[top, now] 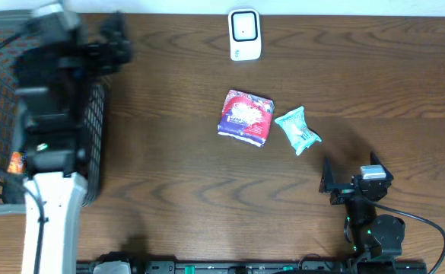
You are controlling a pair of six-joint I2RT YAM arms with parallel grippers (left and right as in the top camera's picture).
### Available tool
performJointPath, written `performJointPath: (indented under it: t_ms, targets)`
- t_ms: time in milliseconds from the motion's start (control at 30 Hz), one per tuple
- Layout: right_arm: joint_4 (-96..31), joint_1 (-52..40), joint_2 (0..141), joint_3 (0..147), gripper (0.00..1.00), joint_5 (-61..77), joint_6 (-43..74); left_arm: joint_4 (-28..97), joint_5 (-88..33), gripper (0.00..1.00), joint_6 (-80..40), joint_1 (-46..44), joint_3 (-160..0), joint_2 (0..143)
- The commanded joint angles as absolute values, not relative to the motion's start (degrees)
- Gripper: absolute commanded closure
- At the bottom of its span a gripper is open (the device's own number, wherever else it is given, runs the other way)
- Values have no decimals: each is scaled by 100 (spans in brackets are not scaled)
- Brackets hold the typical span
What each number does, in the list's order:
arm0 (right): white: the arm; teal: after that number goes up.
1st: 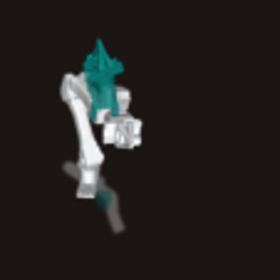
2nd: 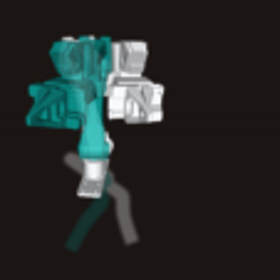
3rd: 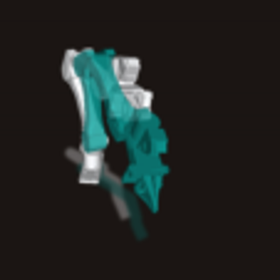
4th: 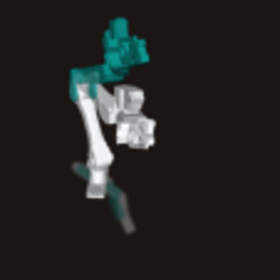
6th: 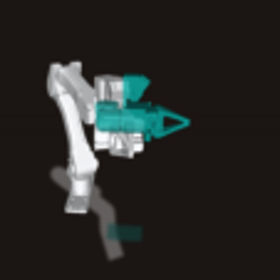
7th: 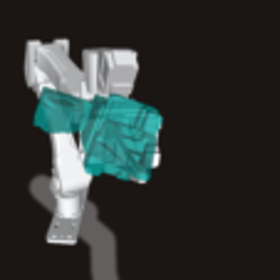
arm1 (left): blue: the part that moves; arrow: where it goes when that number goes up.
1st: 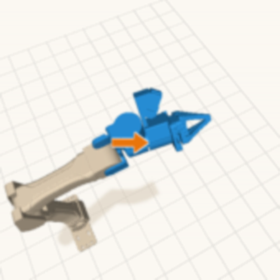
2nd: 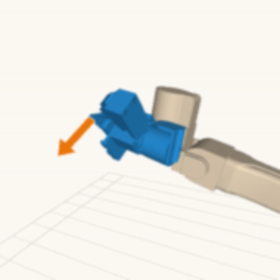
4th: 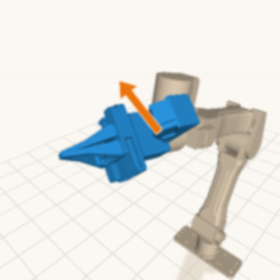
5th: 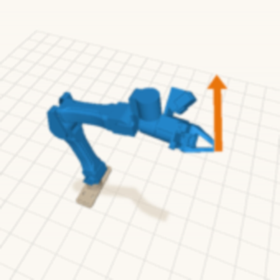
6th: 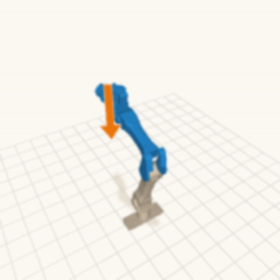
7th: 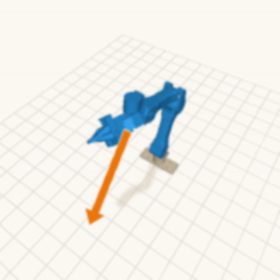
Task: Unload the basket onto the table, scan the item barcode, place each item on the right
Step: 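Carry the wipes pack past the scanner and drop it right of purple pack, then return left gripper to basket and grasp the red chocolate bar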
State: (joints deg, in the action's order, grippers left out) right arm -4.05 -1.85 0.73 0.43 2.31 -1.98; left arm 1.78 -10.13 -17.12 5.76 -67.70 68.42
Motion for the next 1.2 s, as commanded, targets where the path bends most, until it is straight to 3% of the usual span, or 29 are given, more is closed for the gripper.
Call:
performJointPath:
  t_ms: [0, 200, 367, 633, 1000, 1167]
  targets:
    - [-427, -235, 64, 36, 1, 224, -239, 622, 8, 3, -1485, 1343, -6842, 6901]
    - [-427, -235, 64, 36, 1, 224, -239, 1437, 449, 2, -1507, 2519, -6842, 7247]
    - [-427, -235, 64, 36, 1, 224, -239, 2053, 458, 2, -1452, 2915, -6842, 7730]
    - [-427, -235, 64, 36, 1, 224, -239, 2335, 458, 2, -661, 3030, -6842, 8774]
    - [-427, -235, 64, 36, 1, 224, -239, 1697, 458, 3, -600, 3030, -6842, 9898]
    - [-427, -235, 64, 36, 1, 224, -239, 1219, 456, 12, -600, 3030, -6842, 10309]
